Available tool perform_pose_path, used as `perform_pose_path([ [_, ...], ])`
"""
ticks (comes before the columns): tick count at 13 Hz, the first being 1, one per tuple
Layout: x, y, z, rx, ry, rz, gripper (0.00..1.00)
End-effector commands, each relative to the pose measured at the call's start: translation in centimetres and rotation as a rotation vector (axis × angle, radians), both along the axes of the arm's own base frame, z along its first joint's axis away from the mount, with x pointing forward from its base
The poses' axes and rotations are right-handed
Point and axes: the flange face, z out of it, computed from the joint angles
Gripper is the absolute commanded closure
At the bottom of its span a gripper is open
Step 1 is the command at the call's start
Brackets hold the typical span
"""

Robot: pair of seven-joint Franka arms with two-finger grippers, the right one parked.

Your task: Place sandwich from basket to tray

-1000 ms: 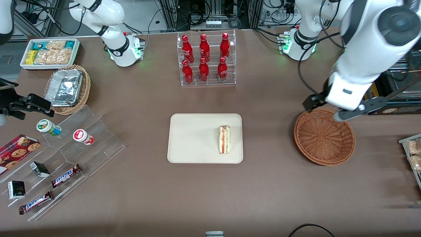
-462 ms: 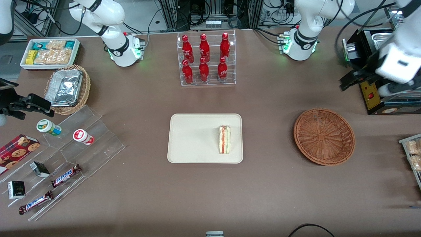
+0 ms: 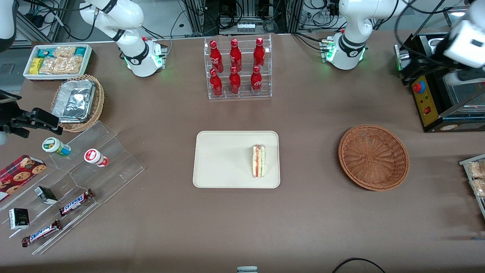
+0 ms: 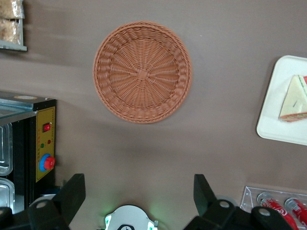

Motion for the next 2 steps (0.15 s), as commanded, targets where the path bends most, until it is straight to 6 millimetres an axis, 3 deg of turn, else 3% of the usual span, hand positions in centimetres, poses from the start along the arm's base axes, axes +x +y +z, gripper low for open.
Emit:
perform_pose_path([
  [1, 0.04, -0.24, 0.51, -0.002, -0.002, -0.01, 0.0],
  [2, 0.03, -0.31, 0.44, -0.002, 0.0, -0.013, 0.0],
])
